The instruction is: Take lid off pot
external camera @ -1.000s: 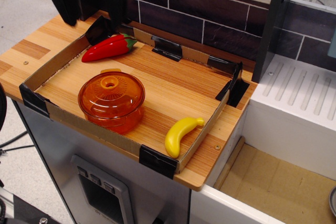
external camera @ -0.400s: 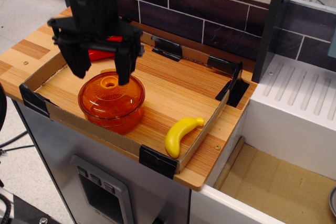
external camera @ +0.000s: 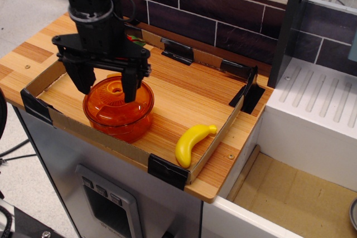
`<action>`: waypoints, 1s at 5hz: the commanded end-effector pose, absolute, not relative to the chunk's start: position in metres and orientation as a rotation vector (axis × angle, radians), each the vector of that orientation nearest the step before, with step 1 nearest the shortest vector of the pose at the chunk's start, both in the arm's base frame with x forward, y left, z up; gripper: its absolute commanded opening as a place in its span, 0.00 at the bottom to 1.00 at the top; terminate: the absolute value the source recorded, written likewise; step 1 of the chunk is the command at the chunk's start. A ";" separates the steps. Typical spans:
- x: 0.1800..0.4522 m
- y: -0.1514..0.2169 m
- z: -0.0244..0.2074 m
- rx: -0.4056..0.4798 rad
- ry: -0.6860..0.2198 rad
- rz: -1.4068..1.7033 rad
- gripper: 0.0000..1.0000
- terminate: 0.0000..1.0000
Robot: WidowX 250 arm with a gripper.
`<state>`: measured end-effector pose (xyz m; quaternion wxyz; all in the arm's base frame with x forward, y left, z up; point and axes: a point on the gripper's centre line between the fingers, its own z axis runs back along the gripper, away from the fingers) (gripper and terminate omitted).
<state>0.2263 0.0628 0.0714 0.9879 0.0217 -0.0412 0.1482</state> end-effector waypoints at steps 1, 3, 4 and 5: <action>0.238 0.068 0.070 0.055 -0.114 0.324 1.00 0.00; 0.240 0.066 0.064 0.060 -0.151 0.316 0.00 0.00; 0.244 0.067 0.063 0.071 -0.137 0.329 0.00 0.00; 0.243 0.068 0.071 0.066 -0.132 0.331 0.00 0.00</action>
